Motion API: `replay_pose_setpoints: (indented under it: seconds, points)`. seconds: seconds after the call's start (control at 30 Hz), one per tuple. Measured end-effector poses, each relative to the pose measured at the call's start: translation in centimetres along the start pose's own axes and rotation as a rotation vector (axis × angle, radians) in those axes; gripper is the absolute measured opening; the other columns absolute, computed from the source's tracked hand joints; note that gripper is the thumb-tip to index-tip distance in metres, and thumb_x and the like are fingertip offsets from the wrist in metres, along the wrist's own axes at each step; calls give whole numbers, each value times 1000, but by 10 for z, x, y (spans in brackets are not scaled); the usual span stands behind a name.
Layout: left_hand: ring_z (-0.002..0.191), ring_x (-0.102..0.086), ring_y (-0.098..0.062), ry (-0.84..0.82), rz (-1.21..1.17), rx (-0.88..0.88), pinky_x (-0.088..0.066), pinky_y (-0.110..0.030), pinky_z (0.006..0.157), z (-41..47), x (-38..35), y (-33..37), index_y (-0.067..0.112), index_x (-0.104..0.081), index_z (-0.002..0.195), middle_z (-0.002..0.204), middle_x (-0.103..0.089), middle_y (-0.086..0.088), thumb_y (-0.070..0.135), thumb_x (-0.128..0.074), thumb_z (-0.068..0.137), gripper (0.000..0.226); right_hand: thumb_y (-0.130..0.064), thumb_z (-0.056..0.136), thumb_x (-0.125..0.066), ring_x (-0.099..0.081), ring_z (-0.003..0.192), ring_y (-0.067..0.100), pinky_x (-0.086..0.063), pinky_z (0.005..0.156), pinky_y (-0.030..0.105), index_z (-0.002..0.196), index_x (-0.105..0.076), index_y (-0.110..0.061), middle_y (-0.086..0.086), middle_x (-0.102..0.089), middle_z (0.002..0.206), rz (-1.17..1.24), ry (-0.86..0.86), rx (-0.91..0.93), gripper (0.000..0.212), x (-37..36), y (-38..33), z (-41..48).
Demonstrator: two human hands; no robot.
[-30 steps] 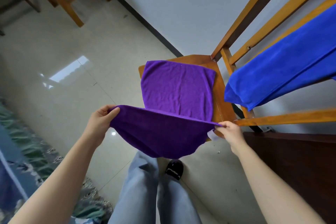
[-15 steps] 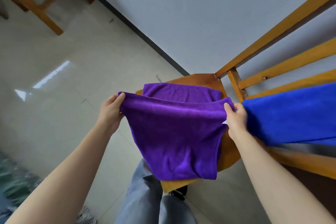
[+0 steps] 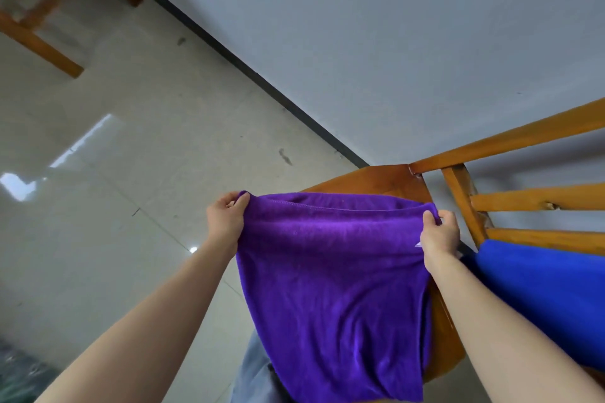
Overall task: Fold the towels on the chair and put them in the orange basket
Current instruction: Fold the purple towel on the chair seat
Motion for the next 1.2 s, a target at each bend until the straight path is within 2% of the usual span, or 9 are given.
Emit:
replay_pose_setpoints:
  seconds: [0.07,0.2,0.3,0.47,0.63,0.8,1.03,1.1,1.2]
  points:
    - [55,-54,-8,14,79,-6,-44,-11,44,10,-5,-4,10,-63,94,71,-59,-1,12,-55,91,8,-19,98,-41,-55,106,34,-47,80,37,119,-48,-3,19,-55,116,-8,-8,-18,26,-8,0,9]
    - [74,-56,-20,51,246,4,-49,-31,72,23,-8,-15,6,-67,98,84,-65,-8,12,-59,86,16,-20,99,-40,-57,102,33,-46,74,35,118,-48,-3,19,-56,114,-84,-15,-23,27,-18,1,21]
    - [81,-58,-21,14,351,-16,-49,-37,83,27,-10,-18,8,-68,92,89,-66,-7,13,-62,84,11,-19,98,-43,-58,101,34,-47,74,36,116,-49,-2,20,-57,113,-172,-12,-9,26,-22,2,27]
    - [81,-55,-22,7,552,-68,-43,-31,73,24,-13,-17,8,-67,90,86,-62,-5,10,-62,82,9,-15,94,-50,-53,111,38,-51,81,42,118,-49,-5,24,-48,124,-348,39,-14,26,-20,2,29]
    - [82,-50,-16,-75,648,-205,-35,-23,72,14,-24,-10,8,-64,97,90,-59,-1,-2,-56,80,21,-3,89,-54,-52,112,35,-51,84,42,138,-37,-12,21,-44,130,-524,-76,150,53,-22,-7,30]
    - [80,-49,-18,-186,582,-221,-37,-25,74,10,-20,-5,12,-61,114,88,-54,-5,-8,-50,82,40,-11,92,-50,-57,99,30,-46,71,33,117,-56,-6,16,-60,110,-745,-137,302,25,-15,-9,30]
    - [74,-55,-21,-229,678,-372,-44,-27,71,-17,17,20,4,-70,96,80,-60,-9,1,-62,83,15,-9,94,-49,-57,107,31,-45,80,32,116,-58,-1,15,-60,116,-269,-127,261,26,19,-17,3]
    - [58,-54,-7,-209,698,-415,-42,-16,59,-34,37,30,6,-69,88,67,-59,-5,3,-63,83,9,-9,93,-50,-59,106,30,-51,85,37,116,-59,-4,14,-62,115,-53,-162,247,25,34,-23,-9]
    - [42,-48,-3,-166,441,-329,-38,-10,45,-61,72,41,13,-64,73,47,-57,8,4,-62,85,15,-9,92,-54,-61,102,26,-52,76,31,114,-61,-11,11,-64,112,218,-234,229,23,57,-34,-27]
Point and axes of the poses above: each hand's wrist, its own z-axis towards the middle knuckle, its own x-axis out of the back of the hand, y = z × x, the point moved 3 cm from there along z, towards the middle knuckle
